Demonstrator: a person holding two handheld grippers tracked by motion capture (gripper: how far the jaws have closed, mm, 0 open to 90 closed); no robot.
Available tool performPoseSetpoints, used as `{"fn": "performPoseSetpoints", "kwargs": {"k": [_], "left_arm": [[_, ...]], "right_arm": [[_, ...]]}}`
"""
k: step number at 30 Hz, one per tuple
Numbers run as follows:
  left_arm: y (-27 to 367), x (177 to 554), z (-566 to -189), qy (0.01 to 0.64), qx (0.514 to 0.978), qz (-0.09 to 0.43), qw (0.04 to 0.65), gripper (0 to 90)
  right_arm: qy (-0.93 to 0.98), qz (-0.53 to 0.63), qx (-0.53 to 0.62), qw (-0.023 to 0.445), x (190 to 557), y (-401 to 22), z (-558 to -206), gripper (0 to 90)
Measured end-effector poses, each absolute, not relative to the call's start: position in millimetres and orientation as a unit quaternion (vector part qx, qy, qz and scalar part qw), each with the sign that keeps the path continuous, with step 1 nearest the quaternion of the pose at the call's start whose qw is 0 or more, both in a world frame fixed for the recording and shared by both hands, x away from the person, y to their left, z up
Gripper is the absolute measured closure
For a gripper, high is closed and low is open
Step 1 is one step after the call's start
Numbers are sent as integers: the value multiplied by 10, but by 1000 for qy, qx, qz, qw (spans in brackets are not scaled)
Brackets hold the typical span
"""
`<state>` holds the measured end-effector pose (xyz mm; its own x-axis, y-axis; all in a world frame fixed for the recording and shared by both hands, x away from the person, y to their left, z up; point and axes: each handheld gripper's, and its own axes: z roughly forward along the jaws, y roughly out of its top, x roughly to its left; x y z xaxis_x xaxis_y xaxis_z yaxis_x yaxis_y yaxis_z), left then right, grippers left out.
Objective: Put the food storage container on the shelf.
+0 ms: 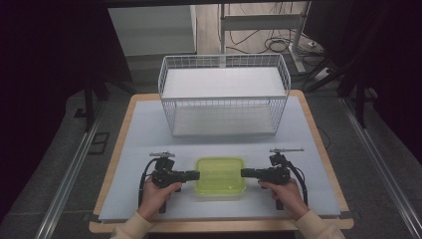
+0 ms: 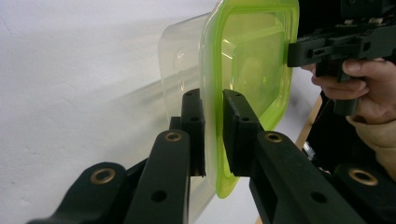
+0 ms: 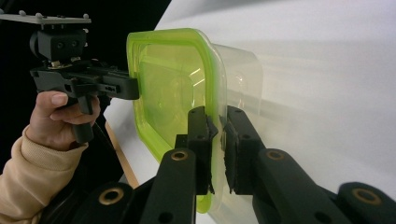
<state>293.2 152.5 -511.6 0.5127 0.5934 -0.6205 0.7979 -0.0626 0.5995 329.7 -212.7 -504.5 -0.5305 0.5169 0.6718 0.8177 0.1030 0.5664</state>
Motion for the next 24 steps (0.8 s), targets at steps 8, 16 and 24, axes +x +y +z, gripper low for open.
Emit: {"fn": "performPoseSetpoints", "kwargs": {"k": [8,16,24], "left_arm": [[1518,2878,-5039,474,724,-89,492,806],[1514,2844,-4945,467,724,-73,501,807],[1516,2847,-4920,466,727,-69,500,807]], "right_arm": [[-728,-498,-450,140,3258,-2127,-4984,818],[-728,-511,-440,123,3210,-2125,-4897,817],[-726,-513,-441,123,3212,-2124,-4890,816]]}}
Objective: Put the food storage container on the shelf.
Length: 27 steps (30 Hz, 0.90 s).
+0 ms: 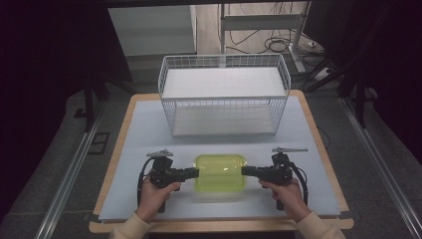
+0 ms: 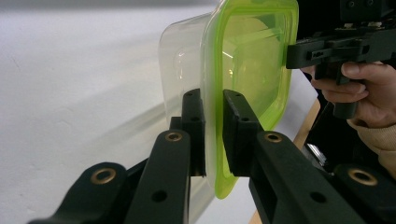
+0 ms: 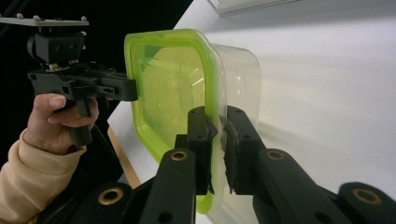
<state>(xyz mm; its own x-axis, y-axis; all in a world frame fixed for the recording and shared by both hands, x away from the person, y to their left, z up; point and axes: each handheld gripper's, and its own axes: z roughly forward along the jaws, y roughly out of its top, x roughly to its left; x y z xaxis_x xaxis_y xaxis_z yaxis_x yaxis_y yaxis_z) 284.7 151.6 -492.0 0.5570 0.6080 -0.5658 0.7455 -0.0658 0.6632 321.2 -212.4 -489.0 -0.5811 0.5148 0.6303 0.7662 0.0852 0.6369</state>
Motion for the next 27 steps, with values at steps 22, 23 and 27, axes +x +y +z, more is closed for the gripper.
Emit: {"fn": "performPoseSetpoints", "kwargs": {"k": [22,23,27], "left_arm": [[1499,2936,-4669,454,727,-47,513,808],[1504,2940,-4631,455,726,-46,514,808],[1521,2950,-4578,452,728,-39,515,809]], "right_arm": [[-724,-533,-427,96,3273,-2134,-4642,814],[-724,-534,-427,96,3275,-2132,-4626,814],[-723,-536,-425,96,3290,-2115,-4584,814]]}}
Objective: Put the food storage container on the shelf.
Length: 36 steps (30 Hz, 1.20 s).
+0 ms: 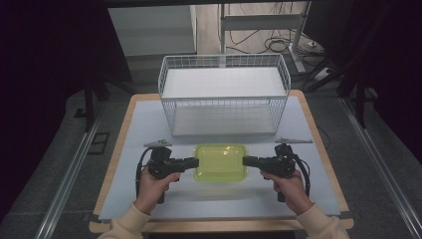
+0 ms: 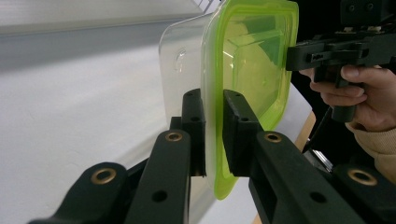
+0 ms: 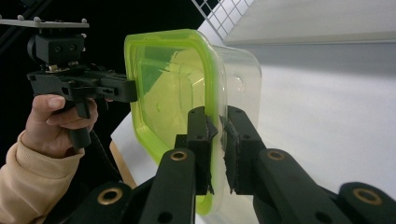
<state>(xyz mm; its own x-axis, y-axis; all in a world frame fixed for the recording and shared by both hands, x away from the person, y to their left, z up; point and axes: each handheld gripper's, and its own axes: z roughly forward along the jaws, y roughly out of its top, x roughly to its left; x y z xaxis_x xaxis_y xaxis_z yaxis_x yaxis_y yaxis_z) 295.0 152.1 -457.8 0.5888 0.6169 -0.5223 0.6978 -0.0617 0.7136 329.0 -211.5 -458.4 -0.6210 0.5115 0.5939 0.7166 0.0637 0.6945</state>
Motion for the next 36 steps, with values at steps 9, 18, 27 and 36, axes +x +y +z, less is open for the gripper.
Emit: {"fn": "performPoseSetpoints", "kwargs": {"k": [9,18,27,36], "left_arm": [[1554,2972,-4469,450,723,-33,523,810],[1577,3019,-4317,444,722,-20,531,810],[1595,3073,-4177,445,717,-11,536,811],[1611,3142,-4093,443,716,-10,540,811]], "right_arm": [[-725,-540,-419,85,3312,-2076,-4448,814],[-728,-547,-407,71,3376,-2045,-4265,814],[-731,-548,-403,63,3445,-2013,-4118,813],[-731,-551,-400,53,3503,-1991,-4022,813]]}}
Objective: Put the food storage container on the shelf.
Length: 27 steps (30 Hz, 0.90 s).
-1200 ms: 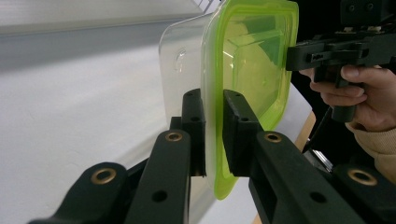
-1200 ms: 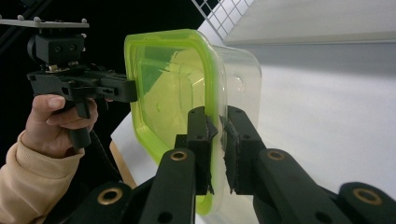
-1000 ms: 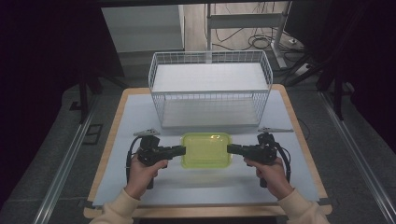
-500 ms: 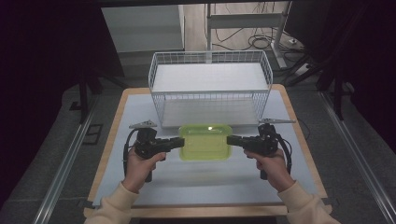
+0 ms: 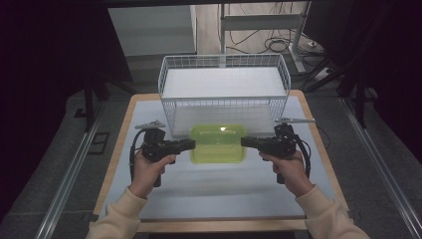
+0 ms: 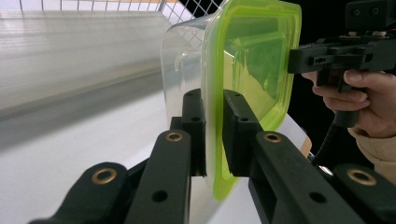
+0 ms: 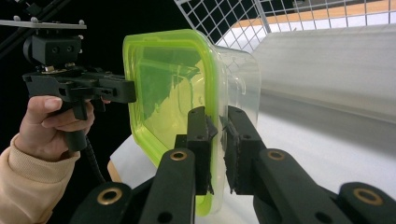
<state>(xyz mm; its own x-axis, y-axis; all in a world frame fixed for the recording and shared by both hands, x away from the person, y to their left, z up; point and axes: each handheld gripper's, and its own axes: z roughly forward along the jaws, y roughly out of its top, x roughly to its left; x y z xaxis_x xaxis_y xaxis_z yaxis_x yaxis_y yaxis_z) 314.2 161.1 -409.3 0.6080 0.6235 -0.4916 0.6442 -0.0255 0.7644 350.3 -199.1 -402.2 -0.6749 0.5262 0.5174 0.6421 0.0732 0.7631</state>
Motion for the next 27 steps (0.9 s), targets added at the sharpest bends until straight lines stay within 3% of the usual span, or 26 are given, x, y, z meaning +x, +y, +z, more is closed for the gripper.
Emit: {"fn": "performPoseSetpoints", "kwargs": {"k": [27], "left_arm": [[1554,3308,-3696,427,718,12,550,810]], "right_arm": [[-724,-566,-392,23,3637,-2024,-3644,810]]}}
